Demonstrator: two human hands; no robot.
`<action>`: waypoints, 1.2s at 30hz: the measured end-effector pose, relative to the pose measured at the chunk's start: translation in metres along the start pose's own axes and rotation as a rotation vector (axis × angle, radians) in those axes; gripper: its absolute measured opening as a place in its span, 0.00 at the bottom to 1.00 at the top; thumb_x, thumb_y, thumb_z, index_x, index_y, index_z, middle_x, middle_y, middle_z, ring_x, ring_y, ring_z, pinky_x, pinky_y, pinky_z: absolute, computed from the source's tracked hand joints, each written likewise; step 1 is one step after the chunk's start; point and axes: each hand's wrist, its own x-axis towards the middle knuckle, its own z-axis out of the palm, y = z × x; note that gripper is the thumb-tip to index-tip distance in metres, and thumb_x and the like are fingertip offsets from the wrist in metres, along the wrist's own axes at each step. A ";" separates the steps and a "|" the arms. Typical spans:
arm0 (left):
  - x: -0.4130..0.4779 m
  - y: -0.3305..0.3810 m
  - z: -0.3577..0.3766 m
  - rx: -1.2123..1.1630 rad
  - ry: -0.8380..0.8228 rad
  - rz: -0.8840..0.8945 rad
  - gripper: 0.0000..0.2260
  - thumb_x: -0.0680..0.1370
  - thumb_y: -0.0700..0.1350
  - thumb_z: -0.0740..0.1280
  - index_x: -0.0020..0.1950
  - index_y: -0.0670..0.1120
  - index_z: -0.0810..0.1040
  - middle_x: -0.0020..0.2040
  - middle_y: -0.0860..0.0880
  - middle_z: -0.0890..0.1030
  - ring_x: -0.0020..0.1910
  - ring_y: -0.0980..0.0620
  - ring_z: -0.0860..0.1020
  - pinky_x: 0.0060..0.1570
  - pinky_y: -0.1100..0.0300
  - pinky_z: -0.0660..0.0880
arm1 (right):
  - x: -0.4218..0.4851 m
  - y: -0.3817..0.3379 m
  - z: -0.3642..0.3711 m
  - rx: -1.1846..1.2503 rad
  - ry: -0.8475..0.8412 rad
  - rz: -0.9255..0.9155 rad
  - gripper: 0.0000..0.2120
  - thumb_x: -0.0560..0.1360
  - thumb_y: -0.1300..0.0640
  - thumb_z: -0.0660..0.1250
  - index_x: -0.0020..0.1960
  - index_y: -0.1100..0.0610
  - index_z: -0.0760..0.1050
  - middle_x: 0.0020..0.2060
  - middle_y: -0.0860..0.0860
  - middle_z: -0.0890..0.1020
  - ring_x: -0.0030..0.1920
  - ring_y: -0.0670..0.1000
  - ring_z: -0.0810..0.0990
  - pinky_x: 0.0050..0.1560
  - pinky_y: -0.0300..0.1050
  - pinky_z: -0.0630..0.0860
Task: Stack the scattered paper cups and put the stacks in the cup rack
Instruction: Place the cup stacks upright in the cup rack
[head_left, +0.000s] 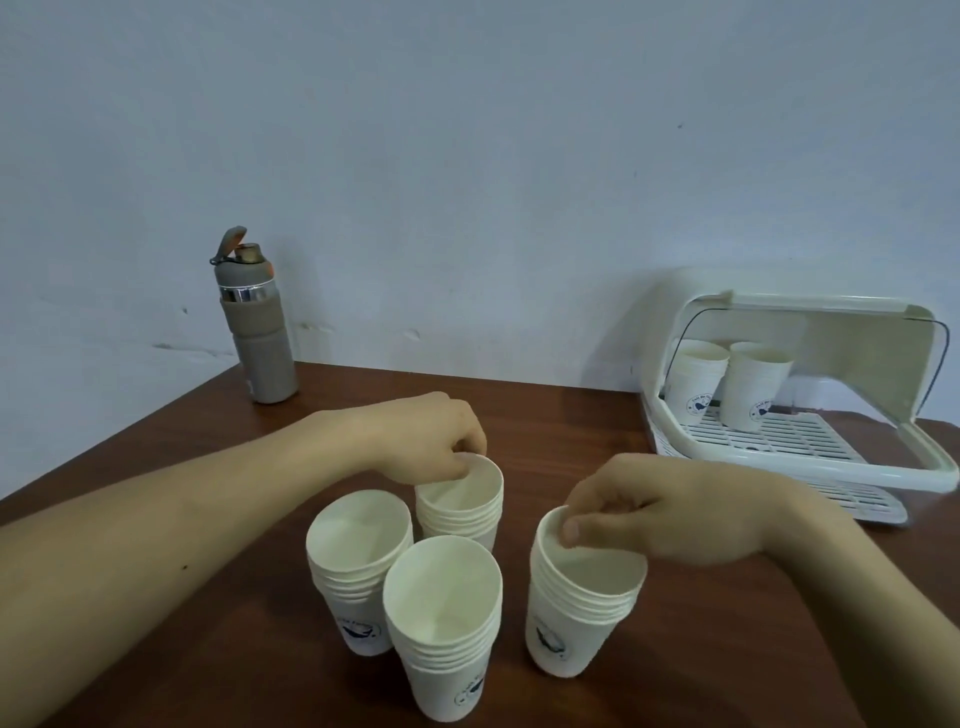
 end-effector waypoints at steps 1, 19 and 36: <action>0.002 0.000 0.001 -0.010 0.021 0.000 0.10 0.78 0.44 0.61 0.45 0.47 0.82 0.37 0.48 0.82 0.37 0.49 0.78 0.42 0.50 0.77 | -0.001 0.002 -0.002 -0.019 0.026 0.027 0.30 0.78 0.38 0.58 0.50 0.67 0.76 0.38 0.60 0.73 0.38 0.50 0.68 0.46 0.60 0.74; 0.016 0.011 -0.001 -0.102 0.067 -0.002 0.33 0.71 0.68 0.69 0.72 0.55 0.71 0.68 0.58 0.76 0.64 0.55 0.75 0.64 0.55 0.73 | -0.002 0.014 -0.010 -0.080 0.199 0.305 0.25 0.75 0.35 0.66 0.60 0.55 0.79 0.57 0.52 0.80 0.58 0.52 0.78 0.62 0.50 0.75; 0.028 0.018 0.004 -0.092 0.154 0.040 0.30 0.68 0.62 0.72 0.68 0.55 0.71 0.61 0.58 0.77 0.58 0.55 0.76 0.57 0.53 0.77 | 0.001 0.033 -0.011 -0.126 0.329 0.268 0.35 0.67 0.37 0.74 0.69 0.46 0.68 0.60 0.43 0.77 0.57 0.47 0.76 0.58 0.48 0.76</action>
